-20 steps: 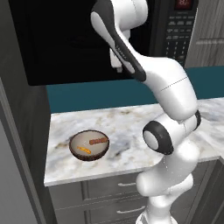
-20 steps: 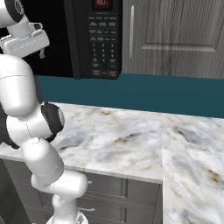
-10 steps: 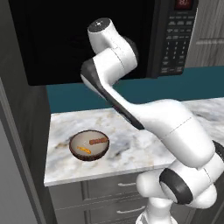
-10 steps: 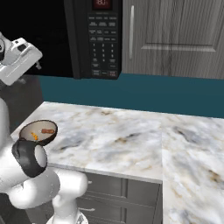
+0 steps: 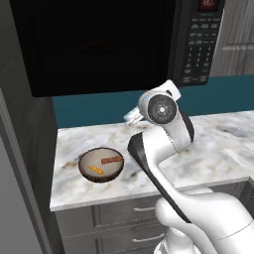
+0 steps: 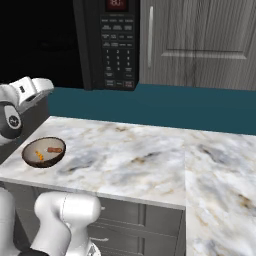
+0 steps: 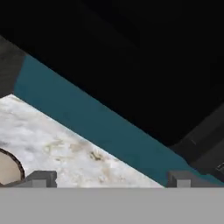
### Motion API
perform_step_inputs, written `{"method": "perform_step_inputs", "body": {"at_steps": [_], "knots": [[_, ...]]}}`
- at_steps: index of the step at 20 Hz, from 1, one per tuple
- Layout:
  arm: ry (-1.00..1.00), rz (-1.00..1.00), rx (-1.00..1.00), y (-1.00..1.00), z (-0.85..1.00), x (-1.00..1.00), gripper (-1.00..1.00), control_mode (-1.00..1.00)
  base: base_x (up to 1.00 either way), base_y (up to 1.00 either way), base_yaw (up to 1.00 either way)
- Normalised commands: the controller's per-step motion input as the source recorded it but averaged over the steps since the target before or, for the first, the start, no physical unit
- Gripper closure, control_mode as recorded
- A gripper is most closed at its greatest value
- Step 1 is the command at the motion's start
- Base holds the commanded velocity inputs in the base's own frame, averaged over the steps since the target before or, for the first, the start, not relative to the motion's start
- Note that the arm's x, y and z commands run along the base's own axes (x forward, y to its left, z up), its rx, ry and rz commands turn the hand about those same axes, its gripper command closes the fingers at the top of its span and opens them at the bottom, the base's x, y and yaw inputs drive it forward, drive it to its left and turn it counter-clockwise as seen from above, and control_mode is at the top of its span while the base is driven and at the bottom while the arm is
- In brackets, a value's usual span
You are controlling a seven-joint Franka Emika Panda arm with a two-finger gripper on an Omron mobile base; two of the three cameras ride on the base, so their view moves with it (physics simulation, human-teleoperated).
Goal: Place the bowl containing the steak and carrot in the microwave. Close the microwave door and press the start button to microwave the meal.
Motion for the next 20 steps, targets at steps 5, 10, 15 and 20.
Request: {"method": "perform_step_inputs", "body": {"at_steps": [5,10,15,20], "knots": [[-0.25,0.16,0.3,-0.45,0.71,-0.85,-1.0,-1.0,0.0,0.0,0.0],[-0.06,0.21,0.3,-0.83,0.61,-0.97,-1.0,-1.0,0.0,0.0,0.0],[0.0,0.17,0.15,-0.73,0.37,-0.52,-1.0,-1.0,0.0,0.0,0.0],[0.0,0.16,0.08,-0.51,0.26,-0.32,1.0,-1.0,0.0,0.0,0.0]]}}
